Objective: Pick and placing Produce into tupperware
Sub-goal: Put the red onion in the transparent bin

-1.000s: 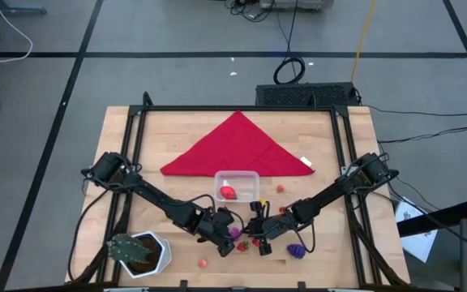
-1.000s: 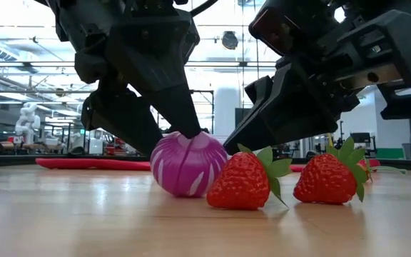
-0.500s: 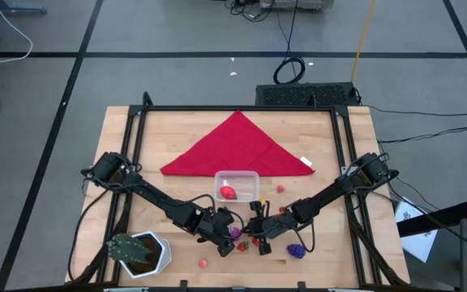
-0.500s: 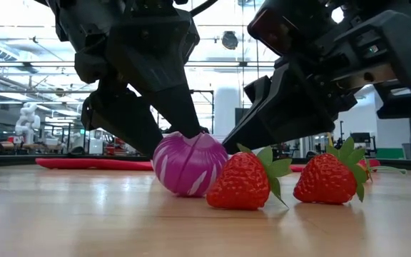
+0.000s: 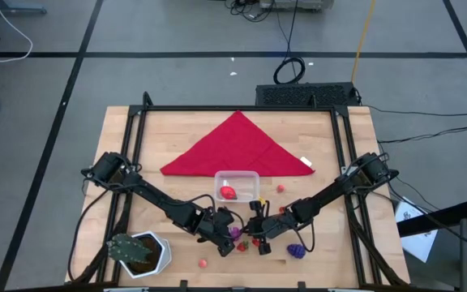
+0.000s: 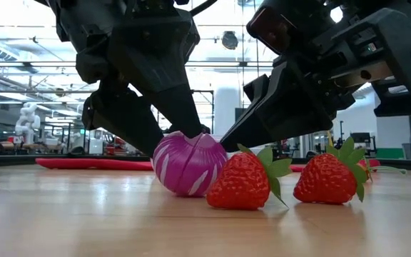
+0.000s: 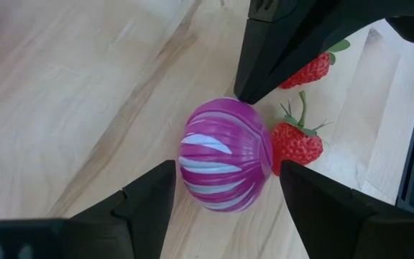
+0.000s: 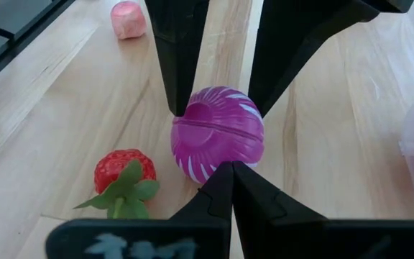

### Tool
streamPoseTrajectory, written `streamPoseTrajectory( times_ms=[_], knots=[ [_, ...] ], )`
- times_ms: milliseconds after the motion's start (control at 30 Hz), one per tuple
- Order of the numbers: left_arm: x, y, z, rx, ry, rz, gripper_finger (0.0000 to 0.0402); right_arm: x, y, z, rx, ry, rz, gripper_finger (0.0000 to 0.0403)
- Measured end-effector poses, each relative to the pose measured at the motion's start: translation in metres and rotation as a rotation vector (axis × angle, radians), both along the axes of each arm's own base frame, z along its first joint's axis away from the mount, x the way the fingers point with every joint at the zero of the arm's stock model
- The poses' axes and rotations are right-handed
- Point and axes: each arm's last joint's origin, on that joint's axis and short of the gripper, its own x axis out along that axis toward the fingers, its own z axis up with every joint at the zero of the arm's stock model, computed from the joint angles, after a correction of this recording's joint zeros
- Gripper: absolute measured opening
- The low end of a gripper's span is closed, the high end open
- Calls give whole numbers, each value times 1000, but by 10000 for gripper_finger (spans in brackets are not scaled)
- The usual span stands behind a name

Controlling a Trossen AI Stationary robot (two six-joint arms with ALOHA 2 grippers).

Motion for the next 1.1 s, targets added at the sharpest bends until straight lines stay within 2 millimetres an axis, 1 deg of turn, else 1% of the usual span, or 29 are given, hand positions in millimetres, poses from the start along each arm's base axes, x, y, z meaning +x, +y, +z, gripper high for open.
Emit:
streamPoseTrajectory(
  times_ms=[167,267,367,500,1100],
  knots=[
    [0,0,0,0,0,0,253,0,0,0,0,0,0,0],
    [1,0,-8,2,18,5,253,0,0,0,1,-2,0,0],
    [5,-1,-21,-15,37,4,253,1,0,1,6,-12,0,0],
    [9,-1,-24,-47,29,-14,253,1,0,1,8,-15,0,0],
    [10,0,-22,-14,5,-26,253,1,0,1,8,-16,1,0]
  ],
)
